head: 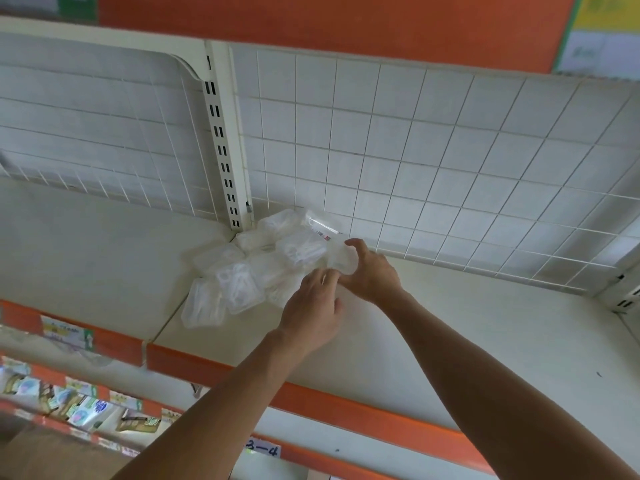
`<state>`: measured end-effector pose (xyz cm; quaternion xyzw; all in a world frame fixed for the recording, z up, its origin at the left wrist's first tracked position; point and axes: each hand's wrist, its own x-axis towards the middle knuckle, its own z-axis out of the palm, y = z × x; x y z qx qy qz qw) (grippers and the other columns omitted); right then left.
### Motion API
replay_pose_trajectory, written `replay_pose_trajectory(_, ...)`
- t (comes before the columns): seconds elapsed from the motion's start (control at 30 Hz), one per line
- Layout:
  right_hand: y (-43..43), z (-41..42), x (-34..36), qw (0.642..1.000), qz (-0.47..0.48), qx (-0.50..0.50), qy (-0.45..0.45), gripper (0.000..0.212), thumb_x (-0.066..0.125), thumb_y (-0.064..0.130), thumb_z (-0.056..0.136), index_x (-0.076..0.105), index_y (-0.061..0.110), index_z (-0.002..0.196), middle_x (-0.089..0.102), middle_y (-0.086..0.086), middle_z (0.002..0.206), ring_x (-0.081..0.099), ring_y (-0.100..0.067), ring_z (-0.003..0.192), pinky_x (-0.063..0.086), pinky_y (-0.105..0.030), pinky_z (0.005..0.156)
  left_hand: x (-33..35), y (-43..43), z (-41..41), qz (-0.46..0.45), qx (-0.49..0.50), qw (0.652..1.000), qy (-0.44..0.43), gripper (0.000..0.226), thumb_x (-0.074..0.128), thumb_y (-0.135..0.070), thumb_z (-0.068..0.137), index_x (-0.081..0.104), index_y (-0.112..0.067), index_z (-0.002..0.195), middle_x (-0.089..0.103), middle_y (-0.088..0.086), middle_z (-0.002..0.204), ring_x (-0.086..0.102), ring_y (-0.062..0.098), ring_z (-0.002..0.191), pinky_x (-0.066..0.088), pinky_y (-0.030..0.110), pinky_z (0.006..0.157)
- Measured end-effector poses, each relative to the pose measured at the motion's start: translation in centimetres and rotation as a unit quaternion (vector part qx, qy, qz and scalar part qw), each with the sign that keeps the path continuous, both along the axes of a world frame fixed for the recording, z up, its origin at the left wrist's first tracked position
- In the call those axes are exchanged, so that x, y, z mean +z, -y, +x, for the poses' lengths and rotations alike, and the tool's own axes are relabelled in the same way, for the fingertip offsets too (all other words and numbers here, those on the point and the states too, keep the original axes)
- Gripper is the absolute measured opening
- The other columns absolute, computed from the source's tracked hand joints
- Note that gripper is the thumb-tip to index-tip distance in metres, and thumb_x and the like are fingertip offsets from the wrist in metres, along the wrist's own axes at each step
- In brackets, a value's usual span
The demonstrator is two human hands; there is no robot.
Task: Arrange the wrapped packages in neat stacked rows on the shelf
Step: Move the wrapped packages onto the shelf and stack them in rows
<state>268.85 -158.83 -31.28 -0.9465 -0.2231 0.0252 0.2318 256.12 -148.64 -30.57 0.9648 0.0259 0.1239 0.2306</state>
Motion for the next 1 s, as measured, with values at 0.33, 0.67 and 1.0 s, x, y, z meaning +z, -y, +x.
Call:
replay_pose_trajectory(0.33,0.6,1.3,0.2,0.997,0.041,0.047,-0.044,0.065,0.059,0.03,0.083,0.036,0.034,0.143,0.045,-0.009,0.139,0.048,-0.023,0.122,0.042,-0.034,0.1,0.3,-0.1,-0.1,0.013,0.036,0.999,-0.002,0.034,0.041,-0.015,0.096,0.045,-0.008,0.129,0.046,0.007,0.127,0.046,0.022,0.116,0.044,0.031,0.085)
replay_pose_trajectory(0.67,-1.0,1.8,0.1,0.998,0.053,-0.017,-0.025,0.06,0.072,0.049,0.074,0.04,0.033,0.122,0.055,-0.008,0.105,0.056,-0.028,0.098,0.048,-0.039,0.085,0.5,-0.6,-0.5,0.026,0.048,0.999,0.001,0.036,0.042,-0.015,0.095,0.046,-0.007,0.13,0.047,0.006,0.126,0.045,0.022,0.117,0.046,0.032,0.089)
replay_pose_trajectory(1.0,0.1,1.6,0.0,1.0,0.021,-0.013,-0.006,0.054,0.068,0.046,0.074,0.039,0.036,0.118,0.056,-0.006,0.093,0.058,-0.026,0.083,0.05,-0.037,0.074,0.2,-0.7,-0.7,0.023,0.054,0.998,-0.009,0.035,0.041,-0.017,0.096,0.046,-0.008,0.129,0.046,0.006,0.128,0.043,0.022,0.119,0.046,0.035,0.091)
